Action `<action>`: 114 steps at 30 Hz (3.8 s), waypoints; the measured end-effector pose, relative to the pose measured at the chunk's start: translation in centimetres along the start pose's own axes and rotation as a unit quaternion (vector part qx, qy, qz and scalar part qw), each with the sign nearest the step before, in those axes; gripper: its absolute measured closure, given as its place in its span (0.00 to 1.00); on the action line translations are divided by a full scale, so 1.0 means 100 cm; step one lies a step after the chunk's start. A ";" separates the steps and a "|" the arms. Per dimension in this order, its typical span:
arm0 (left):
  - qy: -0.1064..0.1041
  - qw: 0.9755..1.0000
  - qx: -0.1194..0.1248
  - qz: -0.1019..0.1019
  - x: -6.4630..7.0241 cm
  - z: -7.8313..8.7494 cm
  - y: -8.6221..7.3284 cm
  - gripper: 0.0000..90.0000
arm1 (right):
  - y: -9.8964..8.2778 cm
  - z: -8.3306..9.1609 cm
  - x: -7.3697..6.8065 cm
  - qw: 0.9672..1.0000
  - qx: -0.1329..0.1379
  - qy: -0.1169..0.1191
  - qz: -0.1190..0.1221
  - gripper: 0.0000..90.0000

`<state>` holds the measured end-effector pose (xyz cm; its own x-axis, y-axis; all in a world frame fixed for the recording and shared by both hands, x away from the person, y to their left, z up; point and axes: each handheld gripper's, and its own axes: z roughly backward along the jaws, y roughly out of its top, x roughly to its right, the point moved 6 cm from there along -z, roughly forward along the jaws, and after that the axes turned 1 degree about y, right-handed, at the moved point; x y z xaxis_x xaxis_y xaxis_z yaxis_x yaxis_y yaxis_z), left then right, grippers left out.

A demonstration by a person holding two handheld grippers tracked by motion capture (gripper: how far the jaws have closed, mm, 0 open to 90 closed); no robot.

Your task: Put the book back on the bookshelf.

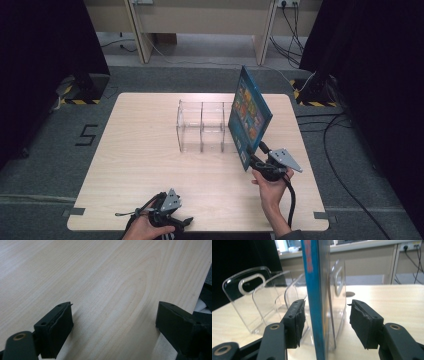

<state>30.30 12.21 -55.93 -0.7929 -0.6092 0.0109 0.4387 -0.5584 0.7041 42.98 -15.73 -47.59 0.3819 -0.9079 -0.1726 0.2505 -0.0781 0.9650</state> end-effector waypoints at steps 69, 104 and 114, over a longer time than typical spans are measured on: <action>-0.003 1.000 0.000 -0.003 0.002 -0.001 0.001 0.14 | -0.029 0.001 -0.009 0.991 -0.070 0.068 -0.091 0.65; -0.009 1.000 -0.002 -0.010 0.002 0.000 0.000 0.14 | -0.021 0.027 -0.007 0.993 -0.081 0.085 -0.015 0.42; -0.009 1.000 -0.002 -0.010 0.002 0.000 0.000 0.14 | -0.023 0.040 -0.003 0.992 -0.087 0.088 0.007 0.40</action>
<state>30.13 12.06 -55.93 -0.8091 -0.5876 0.0095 0.4239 -0.5723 0.7020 38.72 -16.98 -48.98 0.5324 -0.8209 -0.2064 0.3875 0.0196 0.9216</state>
